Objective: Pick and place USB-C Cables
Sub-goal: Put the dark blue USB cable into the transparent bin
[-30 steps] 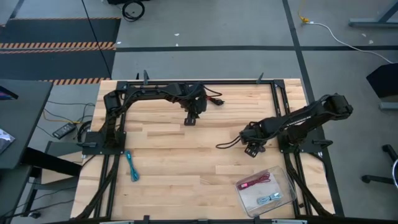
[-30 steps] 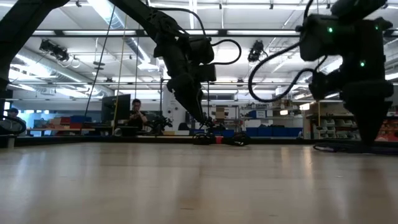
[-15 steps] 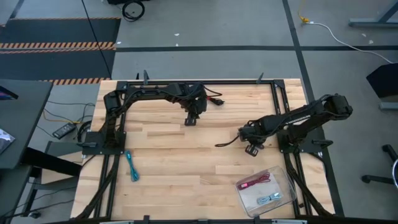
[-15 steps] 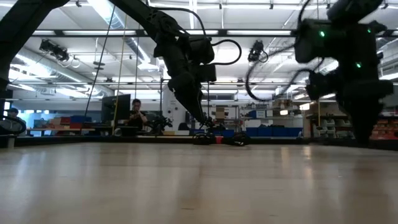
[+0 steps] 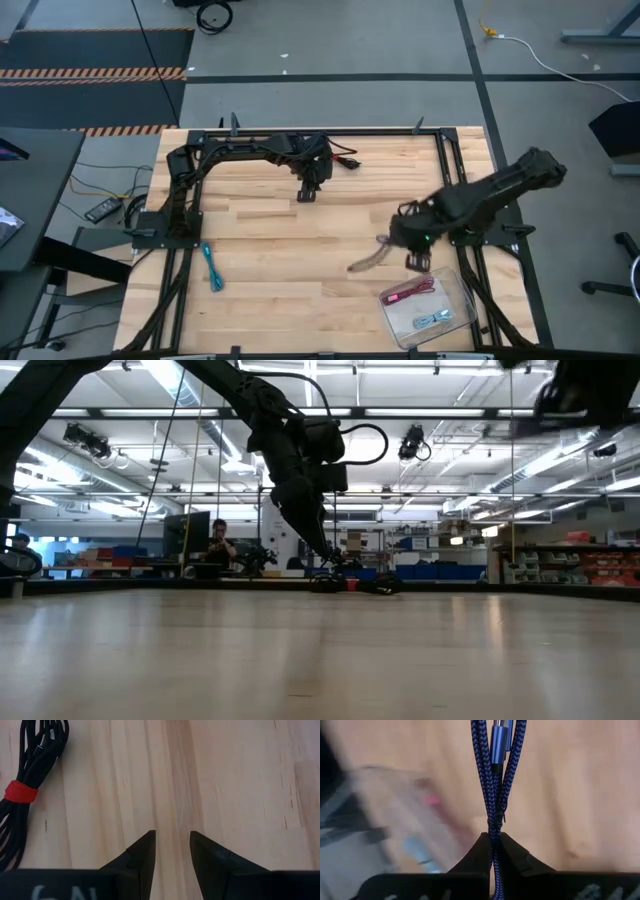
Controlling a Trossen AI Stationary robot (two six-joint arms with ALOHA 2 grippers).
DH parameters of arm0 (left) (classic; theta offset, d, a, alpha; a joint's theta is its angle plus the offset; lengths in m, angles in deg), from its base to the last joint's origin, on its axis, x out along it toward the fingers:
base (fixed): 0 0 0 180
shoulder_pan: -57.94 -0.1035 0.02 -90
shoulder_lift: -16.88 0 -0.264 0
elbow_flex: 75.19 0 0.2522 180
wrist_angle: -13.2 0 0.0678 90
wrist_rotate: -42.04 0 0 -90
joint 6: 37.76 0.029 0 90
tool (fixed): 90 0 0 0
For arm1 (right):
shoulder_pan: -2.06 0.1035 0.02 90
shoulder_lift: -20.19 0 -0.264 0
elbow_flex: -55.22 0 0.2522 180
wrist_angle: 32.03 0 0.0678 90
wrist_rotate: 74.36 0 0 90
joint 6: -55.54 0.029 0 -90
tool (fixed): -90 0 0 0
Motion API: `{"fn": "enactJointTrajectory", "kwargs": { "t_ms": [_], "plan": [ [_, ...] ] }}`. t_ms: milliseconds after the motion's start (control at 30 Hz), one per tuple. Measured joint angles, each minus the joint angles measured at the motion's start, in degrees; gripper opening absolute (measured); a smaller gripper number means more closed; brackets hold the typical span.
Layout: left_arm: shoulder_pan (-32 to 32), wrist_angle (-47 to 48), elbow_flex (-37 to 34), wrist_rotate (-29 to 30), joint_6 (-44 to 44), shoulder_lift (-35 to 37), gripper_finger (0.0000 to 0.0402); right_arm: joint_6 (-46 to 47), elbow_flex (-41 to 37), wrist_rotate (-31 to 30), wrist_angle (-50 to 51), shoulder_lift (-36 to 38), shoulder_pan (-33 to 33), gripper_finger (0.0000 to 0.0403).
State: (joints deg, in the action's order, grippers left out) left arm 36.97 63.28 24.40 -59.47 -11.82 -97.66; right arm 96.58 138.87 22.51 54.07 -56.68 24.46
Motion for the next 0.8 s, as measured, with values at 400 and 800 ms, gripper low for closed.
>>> {"fn": "enactJointTrajectory", "kwargs": {
  "t_ms": [400,800],
  "plan": [
    [0.0,-2.1,0.0,0.0,-0.2,0.0,0.0128,19.3,1.1,3.4,-5.2,-5.5,20.6,0.0016],
    [-0.2,-4.2,0.0,0.0,3.4,0.0,0.0128,17.3,1.1,2.5,-3.0,-13.2,22.2,0.0157]
  ]
}}
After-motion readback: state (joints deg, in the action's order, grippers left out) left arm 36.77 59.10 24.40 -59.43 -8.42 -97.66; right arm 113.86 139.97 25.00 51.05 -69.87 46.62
